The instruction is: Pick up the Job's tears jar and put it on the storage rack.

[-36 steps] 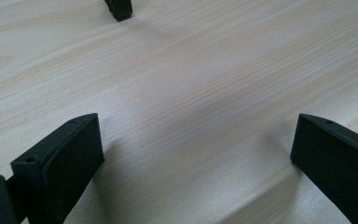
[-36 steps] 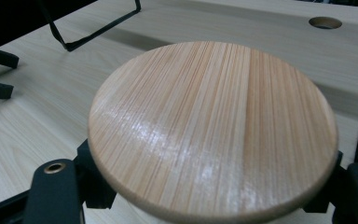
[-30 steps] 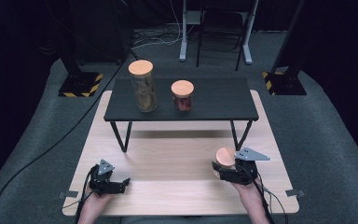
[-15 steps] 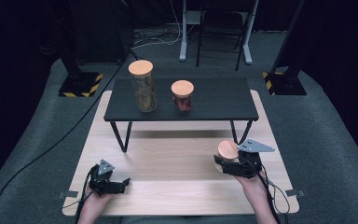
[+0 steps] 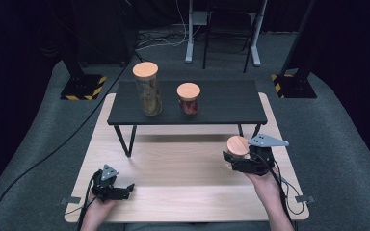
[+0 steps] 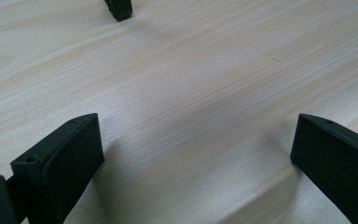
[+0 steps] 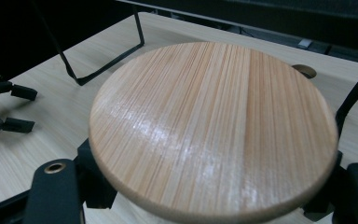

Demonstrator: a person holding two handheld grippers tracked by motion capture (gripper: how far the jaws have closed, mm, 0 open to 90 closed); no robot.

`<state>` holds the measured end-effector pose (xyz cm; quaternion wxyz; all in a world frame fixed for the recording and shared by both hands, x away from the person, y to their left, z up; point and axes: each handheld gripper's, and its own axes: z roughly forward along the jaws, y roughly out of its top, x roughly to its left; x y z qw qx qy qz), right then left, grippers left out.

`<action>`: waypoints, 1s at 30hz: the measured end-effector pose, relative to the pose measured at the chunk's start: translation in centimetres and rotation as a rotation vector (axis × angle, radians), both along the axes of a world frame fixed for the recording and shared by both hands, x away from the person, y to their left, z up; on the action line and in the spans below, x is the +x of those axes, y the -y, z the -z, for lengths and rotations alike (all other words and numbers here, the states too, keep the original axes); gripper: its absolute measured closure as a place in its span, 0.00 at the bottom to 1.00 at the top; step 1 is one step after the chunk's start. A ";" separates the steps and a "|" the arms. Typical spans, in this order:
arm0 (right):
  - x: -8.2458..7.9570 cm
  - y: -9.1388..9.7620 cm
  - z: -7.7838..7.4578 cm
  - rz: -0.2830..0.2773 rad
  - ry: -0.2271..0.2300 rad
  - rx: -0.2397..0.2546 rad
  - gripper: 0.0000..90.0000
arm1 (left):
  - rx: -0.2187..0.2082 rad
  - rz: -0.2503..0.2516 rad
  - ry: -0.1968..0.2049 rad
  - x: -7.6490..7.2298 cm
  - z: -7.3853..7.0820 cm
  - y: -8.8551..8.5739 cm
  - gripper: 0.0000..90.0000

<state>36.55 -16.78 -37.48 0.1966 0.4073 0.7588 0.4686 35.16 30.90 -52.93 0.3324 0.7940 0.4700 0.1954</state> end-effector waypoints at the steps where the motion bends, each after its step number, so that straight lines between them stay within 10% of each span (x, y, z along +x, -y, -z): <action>1: 0.0 -0.1 -0.2 -0.002 0.000 -0.001 0.28 | 0.000 0.000 0.000 0.0 0.0 0.0 0.02; 30: 2.3 -1.6 -6.3 -0.016 0.036 -0.076 0.28 | 0.000 0.000 0.000 0.0 0.0 0.0 0.02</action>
